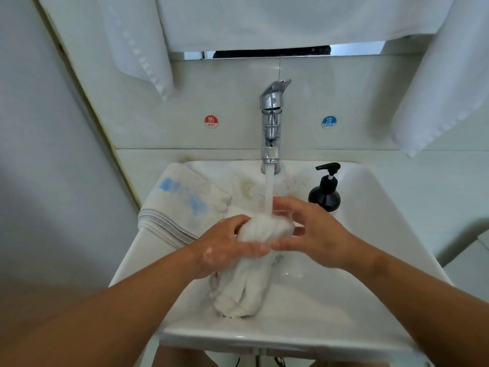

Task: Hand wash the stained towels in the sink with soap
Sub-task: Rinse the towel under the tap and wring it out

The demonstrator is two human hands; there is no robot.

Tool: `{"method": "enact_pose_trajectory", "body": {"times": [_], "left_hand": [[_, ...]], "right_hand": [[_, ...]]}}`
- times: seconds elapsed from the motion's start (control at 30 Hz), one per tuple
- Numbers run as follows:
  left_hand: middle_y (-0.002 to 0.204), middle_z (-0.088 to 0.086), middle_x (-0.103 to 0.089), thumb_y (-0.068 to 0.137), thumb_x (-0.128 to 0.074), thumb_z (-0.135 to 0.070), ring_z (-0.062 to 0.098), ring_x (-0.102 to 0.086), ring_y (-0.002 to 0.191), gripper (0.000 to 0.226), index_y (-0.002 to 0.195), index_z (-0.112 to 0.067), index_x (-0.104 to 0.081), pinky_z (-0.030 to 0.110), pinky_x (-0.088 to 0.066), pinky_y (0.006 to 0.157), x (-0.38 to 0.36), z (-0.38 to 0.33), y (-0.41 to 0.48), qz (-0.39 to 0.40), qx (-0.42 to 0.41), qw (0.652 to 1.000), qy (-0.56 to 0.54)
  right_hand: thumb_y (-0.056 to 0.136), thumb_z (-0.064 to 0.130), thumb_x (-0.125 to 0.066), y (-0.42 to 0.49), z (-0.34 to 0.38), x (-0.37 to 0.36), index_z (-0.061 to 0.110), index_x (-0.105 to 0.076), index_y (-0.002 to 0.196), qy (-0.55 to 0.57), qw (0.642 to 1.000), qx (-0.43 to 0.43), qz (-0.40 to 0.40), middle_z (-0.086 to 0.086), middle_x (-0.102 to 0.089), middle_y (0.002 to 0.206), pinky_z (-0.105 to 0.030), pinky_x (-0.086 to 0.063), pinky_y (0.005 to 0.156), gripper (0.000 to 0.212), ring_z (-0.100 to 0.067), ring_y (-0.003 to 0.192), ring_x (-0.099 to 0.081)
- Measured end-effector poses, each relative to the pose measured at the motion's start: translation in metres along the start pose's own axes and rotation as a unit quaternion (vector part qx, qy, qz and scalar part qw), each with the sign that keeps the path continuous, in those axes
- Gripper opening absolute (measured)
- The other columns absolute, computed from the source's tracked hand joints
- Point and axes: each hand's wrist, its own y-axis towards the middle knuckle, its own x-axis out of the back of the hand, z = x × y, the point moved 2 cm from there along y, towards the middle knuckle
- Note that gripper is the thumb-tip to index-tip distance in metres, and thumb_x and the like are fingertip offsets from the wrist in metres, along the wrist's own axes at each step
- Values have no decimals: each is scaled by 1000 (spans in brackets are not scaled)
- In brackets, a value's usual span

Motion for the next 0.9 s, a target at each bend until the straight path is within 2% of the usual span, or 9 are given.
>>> {"method": "enact_pose_trajectory", "body": {"times": [0.1, 0.17, 0.33, 0.4, 0.47, 0.57, 0.73, 0.8, 0.9], "left_hand": [[109, 7, -70, 66, -96, -19, 22, -71, 95, 58, 113, -19, -61, 37, -62, 77, 7, 1, 0, -48, -39, 998, -8], [107, 11, -69, 62, -98, -19, 21, -70, 89, 61, 108, -18, -59, 39, -62, 77, 12, 0, 0, -75, -62, 995, -6], [106, 13, -71, 50, -98, -36, 26, -70, 91, 75, 108, -22, -52, 43, -62, 79, 27, 0, 1, -102, -68, 992, -27], [110, 9, -71, 45, -98, -39, 21, -71, 94, 80, 112, -29, -55, 37, -61, 80, 30, 1, 0, -96, -52, 993, -39], [113, 5, -71, 45, -98, -37, 22, -71, 102, 78, 115, -30, -63, 40, -61, 86, 31, 0, 0, -91, -57, 994, -33], [101, 8, -75, 47, -97, -35, 27, -72, 97, 64, 103, -16, -70, 47, -60, 88, 34, -2, -3, -83, -64, 993, -50], [82, 1, -60, 55, -96, -33, 19, -59, 77, 45, 80, -23, -59, 35, -52, 65, 53, -8, -11, -89, -88, 990, -70], [77, -8, -61, 66, -94, -31, 13, -58, 70, 41, 79, -25, -55, 27, -48, 56, 62, -13, -16, -101, -70, 992, 39], [83, -6, -70, 72, -89, -41, 9, -64, 72, 27, 84, -33, -66, 28, -51, 62, 68, -19, -22, -70, -82, 974, 200]], "right_hand": [[81, 24, -85, -2, 3, -8, 28, -67, 121, 23, 999, -13, 34, 3, -71, 104, -32, -61, 74, 44, -17, 95, -72], [82, 20, -84, -1, 3, -12, 28, -72, 116, 26, 999, -19, -8, -1, -72, 95, -32, -61, 66, 37, -21, 85, -72], [82, 32, -84, 3, 6, -5, 35, -73, 106, -44, 993, 5, -113, 13, -73, 94, -32, -57, 81, 27, -7, 87, -69], [86, 41, -78, 1, 8, 0, 30, -73, 86, -88, 989, -18, -117, 12, -70, 80, -33, -54, 72, 12, -6, 74, -64], [86, 56, -71, 3, 4, 7, 20, -63, 71, -132, 983, -44, -120, 10, -59, 66, -31, -44, 61, 40, -8, 60, -53], [84, 74, -60, 2, 4, 15, 13, -60, 75, -126, 986, -40, -102, -1, -57, 79, -30, -43, 66, 62, -13, 69, -56], [88, 54, -70, -11, 19, 40, 18, -55, 66, -46, 992, -5, -118, 4, -49, 62, -27, -34, 55, 45, -12, 58, -45], [89, 55, -69, -16, 23, 50, 16, -63, 74, -88, 989, 4, -120, -2, -60, 69, -33, -42, 60, 42, -17, 63, -55], [85, 64, -64, -28, 24, 63, 18, -72, 89, -162, 978, -9, -130, 0, -70, 80, -40, -52, 75, 47, -20, 78, -65]]}}
